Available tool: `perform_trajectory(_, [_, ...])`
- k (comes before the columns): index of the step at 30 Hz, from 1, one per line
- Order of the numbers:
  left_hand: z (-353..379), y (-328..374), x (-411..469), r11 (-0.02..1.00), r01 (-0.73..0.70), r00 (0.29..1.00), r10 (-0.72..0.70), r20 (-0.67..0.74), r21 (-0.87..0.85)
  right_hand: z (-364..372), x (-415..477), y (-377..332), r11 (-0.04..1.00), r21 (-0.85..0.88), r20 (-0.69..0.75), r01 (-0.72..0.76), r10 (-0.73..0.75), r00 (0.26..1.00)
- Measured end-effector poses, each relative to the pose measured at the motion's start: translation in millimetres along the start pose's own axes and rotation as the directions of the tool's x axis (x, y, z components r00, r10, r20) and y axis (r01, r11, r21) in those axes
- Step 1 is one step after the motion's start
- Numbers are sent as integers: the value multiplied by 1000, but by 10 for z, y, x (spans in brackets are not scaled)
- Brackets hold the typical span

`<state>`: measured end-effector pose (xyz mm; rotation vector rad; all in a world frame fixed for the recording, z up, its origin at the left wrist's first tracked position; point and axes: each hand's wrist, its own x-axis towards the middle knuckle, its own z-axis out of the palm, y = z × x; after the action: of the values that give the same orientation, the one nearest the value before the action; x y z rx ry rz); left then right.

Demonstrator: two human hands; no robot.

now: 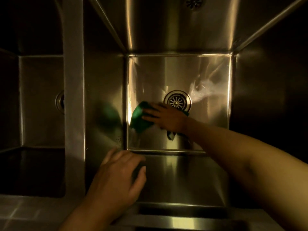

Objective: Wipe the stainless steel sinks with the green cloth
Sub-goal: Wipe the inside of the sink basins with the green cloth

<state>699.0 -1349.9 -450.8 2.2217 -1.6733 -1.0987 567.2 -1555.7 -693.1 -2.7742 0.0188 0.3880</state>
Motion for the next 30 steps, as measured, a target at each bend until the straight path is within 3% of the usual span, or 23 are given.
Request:
perform_trajectory(5, [17,26,-17,999,45,999,-45,-13,0,-309,-171,718,935,59,-104,-351,355,929])
perform_trajectory(8, [37,57,-77,998,54,998,-55,-27,-17,-280,-381,867,907,14,-173,-420,416,893])
perform_trajectory(11, [69,77,-103,999,39,999,-39,-34,0,-166,-715,904,799,87,-216,-595,599,771])
perform_trajectory(15, [104,62,-104,1000,-4,998,6,-65,27,-57,-1335,810,594,166,-115,-787,804,583])
perform_trajectory(18, [131,48,-131,998,-42,993,47,-108,47,30,-1545,489,535,148,-40,-832,844,536])
perform_trajectory(23, [136,42,-141,997,-70,988,75,-135,40,183,-1534,-93,773,135,130,-619,606,785])
perform_trajectory(26, [133,48,-131,996,-81,985,87,-151,45,341,-1425,-368,936,105,169,-337,317,933])
perform_trajectory(28, [130,52,-121,995,-98,982,102,-159,30,376,-1210,-410,987,92,202,-128,108,974])
perform_trajectory(30, [111,59,-114,994,-110,981,111,-157,10,387,-960,-458,993,115,211,-8,-16,977])
